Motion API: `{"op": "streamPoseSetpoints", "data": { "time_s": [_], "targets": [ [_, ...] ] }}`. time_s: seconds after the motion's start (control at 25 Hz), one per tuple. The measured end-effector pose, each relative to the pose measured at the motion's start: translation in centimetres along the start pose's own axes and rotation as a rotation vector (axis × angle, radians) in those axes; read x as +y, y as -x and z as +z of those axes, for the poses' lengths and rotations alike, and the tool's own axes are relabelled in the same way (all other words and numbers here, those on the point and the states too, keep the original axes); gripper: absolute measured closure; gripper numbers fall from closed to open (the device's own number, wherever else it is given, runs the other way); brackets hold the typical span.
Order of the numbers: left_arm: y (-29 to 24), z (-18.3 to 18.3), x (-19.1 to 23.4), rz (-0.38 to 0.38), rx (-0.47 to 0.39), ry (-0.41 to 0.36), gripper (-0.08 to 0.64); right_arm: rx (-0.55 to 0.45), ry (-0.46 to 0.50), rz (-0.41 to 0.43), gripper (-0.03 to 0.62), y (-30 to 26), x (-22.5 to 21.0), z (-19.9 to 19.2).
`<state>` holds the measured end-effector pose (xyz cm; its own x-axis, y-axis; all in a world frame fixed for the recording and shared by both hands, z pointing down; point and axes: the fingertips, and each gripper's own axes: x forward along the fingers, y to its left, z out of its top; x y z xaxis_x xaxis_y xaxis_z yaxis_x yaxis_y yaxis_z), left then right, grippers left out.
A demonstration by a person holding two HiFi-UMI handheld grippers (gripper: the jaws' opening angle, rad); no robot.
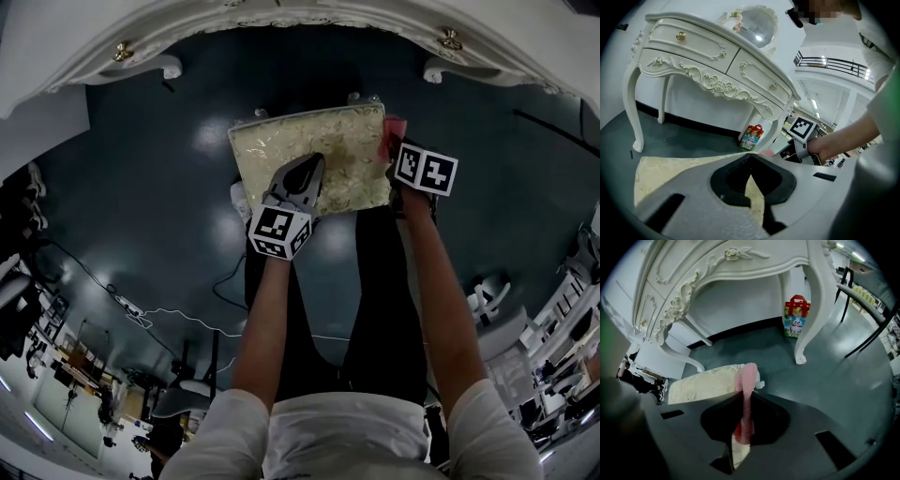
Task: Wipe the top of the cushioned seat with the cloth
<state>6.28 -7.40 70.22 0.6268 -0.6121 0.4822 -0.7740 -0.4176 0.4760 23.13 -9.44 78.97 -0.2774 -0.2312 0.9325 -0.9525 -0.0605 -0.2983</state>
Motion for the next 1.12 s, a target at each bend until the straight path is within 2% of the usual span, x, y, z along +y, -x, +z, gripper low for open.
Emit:
{"op": "streamPoseSetpoints", "data": {
  "time_s": [0.2, 0.36, 0.48, 0.6, 0.84, 1.0, 1.12],
  "targets": [
    [1.4, 0.0, 1.2, 0.021, -0.008, 0.009, 0.548, -0.015, -0.005, -0.026, 0.56, 0.1, -0.7, 0.0],
    [4.2, 0.4, 3.5, 0.072, -0.027, 0.027, 0.548, -0.047, 0.027, -0.029, 0.56, 1.3, 2.6, -0.2],
    [6.6, 0.7, 5.4, 0.11, -0.042, 0.037, 0.548, -0.055, 0.065, 0.022, 0.56, 1.6, 7.4, -0.7],
    [9.2, 0.9, 7.5, 0.149, -0.059, 0.049, 0.548, -0.05, 0.116, 0.11, 0.56, 1.1, 13.8, -2.1],
    [14.7, -0.2, 12.5, 0.258, -0.078, 0.09, 0.548, 0.039, 0.192, 0.298, 0.56, -1.9, 26.3, -7.5],
    [17.6, -1.2, 15.3, 0.324, -0.09, 0.124, 0.548, 0.11, 0.23, 0.373, 0.56, -4.3, 31.7, -10.5],
    [19.0, -1.9, 16.6, 0.346, -0.092, 0.14, 0.548, 0.153, 0.237, 0.398, 0.56, -6.1, 33.7, -12.0]
  ]
}}
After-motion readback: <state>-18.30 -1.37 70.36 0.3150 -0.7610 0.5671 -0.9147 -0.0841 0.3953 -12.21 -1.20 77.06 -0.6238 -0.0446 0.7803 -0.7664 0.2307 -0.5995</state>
